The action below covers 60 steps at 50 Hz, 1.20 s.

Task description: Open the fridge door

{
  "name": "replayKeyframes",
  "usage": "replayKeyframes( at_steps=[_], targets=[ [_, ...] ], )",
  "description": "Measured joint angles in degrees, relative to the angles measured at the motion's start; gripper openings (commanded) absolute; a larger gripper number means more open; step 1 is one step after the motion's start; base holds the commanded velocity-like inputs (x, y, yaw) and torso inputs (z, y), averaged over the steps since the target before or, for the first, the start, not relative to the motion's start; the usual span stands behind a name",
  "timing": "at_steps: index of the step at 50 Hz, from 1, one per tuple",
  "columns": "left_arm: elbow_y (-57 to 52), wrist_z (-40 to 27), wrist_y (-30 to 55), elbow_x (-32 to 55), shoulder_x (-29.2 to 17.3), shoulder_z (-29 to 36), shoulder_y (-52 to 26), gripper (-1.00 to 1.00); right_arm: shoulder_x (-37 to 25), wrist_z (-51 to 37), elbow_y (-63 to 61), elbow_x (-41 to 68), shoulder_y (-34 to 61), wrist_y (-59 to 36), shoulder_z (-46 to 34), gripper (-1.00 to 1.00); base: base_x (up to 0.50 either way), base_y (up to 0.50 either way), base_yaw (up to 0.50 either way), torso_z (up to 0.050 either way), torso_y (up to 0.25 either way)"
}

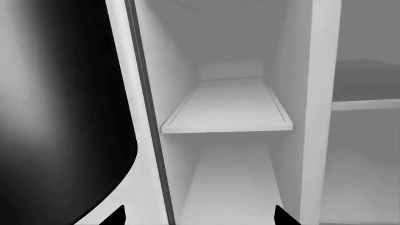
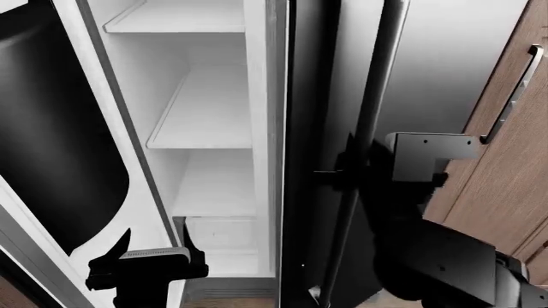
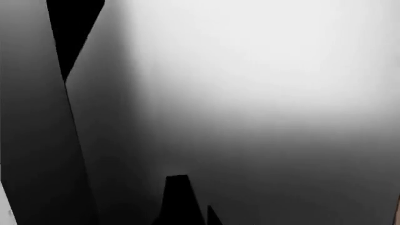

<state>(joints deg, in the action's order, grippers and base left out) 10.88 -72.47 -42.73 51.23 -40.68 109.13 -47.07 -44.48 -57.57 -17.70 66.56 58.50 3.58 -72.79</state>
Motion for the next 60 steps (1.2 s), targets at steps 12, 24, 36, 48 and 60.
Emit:
replayKeyframes(
  at_steps=[12, 24, 36, 48, 60],
  targets=[
    [0.02, 0.3, 0.46, 0.02, 0.12, -0.61, 0.2, 1.0, -4.27, -2.68, -4.61, -0.87, -2.78, 2.13, 0.51, -1.0, 0.0, 0.0, 0.0, 0.0, 0.0],
    [-0.24, 0.29, 0.85, -0.35, -0.05, -1.15, 0.41, 1.0, -8.52, -6.73, -9.08, -2.44, -4.51, 1.59, 0.47, -1.0, 0.0, 0.0, 0.0, 0.0, 0.0],
    [-0.47, 0.23, 1.95, -0.27, 0.36, -1.78, 0.1, 1.0, -12.43, -13.18, -13.18, -4.86, -5.58, -1.49, 0.12, -1.0, 0.0, 0.0, 0.0, 0.0, 0.0],
    [-0.59, 0.41, 2.45, -0.33, 0.4, -2.32, 0.23, 1.0, -14.33, -17.11, -14.02, -5.64, -7.14, -1.41, 0.58, 1.0, 0.0, 0.0, 0.0, 0.0, 0.0],
    [-0.84, 0.54, 2.52, -0.71, 0.02, -2.77, 0.69, 1.0, -15.17, -18.23, -12.64, -5.59, -9.8, 1.67, 1.44, 1.0, 0.0, 0.0, 0.0, 0.0, 0.0]
  ],
)
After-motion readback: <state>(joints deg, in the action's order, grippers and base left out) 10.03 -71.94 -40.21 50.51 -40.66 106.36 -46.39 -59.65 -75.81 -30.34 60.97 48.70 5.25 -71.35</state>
